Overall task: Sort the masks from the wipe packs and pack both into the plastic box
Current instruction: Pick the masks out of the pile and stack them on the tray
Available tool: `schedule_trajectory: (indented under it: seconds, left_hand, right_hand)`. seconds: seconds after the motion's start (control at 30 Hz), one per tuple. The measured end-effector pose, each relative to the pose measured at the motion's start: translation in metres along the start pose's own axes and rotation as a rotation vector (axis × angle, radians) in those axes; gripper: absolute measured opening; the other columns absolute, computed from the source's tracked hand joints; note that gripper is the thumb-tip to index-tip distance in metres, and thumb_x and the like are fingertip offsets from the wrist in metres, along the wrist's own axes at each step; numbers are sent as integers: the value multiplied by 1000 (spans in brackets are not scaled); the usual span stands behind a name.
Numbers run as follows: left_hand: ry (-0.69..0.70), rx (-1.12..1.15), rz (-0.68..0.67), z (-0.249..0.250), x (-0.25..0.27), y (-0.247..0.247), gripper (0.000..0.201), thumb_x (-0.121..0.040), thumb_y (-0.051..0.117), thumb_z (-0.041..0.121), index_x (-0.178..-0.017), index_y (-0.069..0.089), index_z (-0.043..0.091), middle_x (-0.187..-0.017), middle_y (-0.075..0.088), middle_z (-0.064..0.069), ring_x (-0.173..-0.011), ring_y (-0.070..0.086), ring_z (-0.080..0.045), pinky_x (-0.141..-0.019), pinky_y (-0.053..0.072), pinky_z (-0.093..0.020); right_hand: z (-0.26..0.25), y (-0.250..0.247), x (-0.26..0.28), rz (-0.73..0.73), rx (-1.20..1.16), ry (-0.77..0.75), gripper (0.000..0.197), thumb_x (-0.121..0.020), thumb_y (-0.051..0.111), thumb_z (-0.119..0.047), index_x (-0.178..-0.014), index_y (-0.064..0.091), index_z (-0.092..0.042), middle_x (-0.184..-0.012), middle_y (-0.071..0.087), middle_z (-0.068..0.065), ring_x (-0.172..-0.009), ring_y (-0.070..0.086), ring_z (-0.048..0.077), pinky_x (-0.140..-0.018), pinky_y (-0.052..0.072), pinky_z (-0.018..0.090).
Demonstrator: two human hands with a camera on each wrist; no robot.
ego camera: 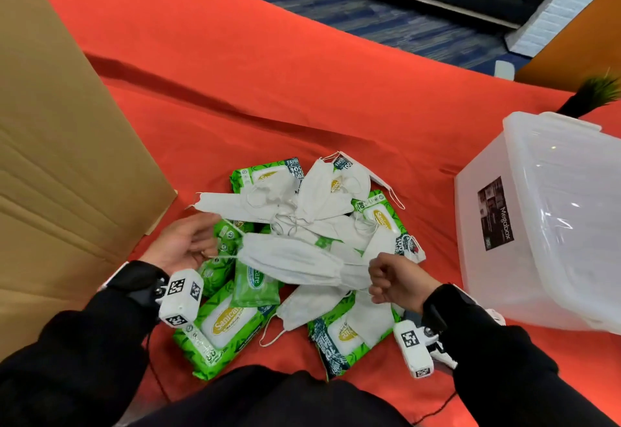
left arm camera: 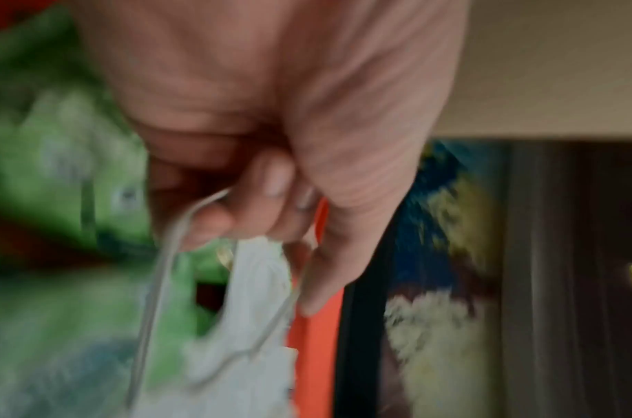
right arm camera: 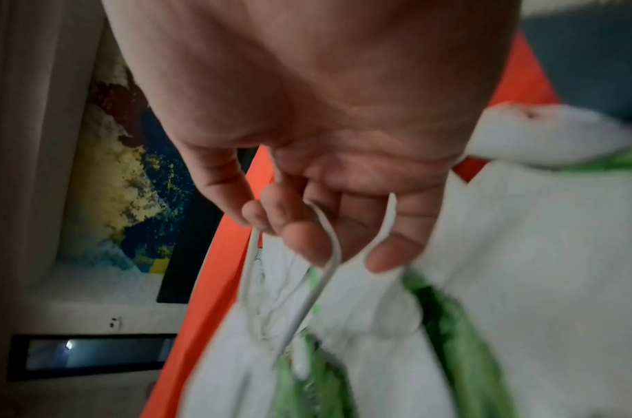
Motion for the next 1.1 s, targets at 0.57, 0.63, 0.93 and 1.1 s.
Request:
schedule_trajectory:
  seconds: [0.57,0.63,0.93,1.1]
  left_hand:
    - [-79,-562,396,-11,22,-88,22,-85,75,1,-106,70,3,-72,65,-8,-46,48,-9,-45,46,-19]
    - [-72,-650,399,-12,20,-90,22,-84,78,5,-105,71,3,-79,69,-12,-53,57,-13,-53,48,-24]
    - [419,-1697,125,1,18,-5,57,-73,74,65,-123,60,41,-128,55,13,-118,54,-16,-97,44,-40]
    - [375,-2002,-338,-60,6,39,78,-59,76,62,-128,47,42,-137,40,11,-124,40,-14,-99,38,-36]
  right_hand:
    - [24,75,-37,97,270,-73,14,-89,69,-15,-82,68,-3,-73,68,16,-57,63,20,-58,56,31]
    - [17,72,-37,133,380,-153,11,-89,70,-14,-89,73,-3,-81,73,15,-62,67,19,-56,55,29]
    - [-12,57,-41,307,1117,-442,44,-77,77,-18,-118,67,-30,-122,63,-1,-107,60,19,-85,46,28]
    - [-3,67,-43,433,1606,-428,54,-70,77,-31,-119,55,-38,-121,51,-4,-114,49,25,-83,35,35]
Point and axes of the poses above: each hand's wrist, its own x-axis away from the middle knuckle, its own y-axis out of the palm, z = x × y, the point moved 4 cm from there along -x, towards the middle knuckle
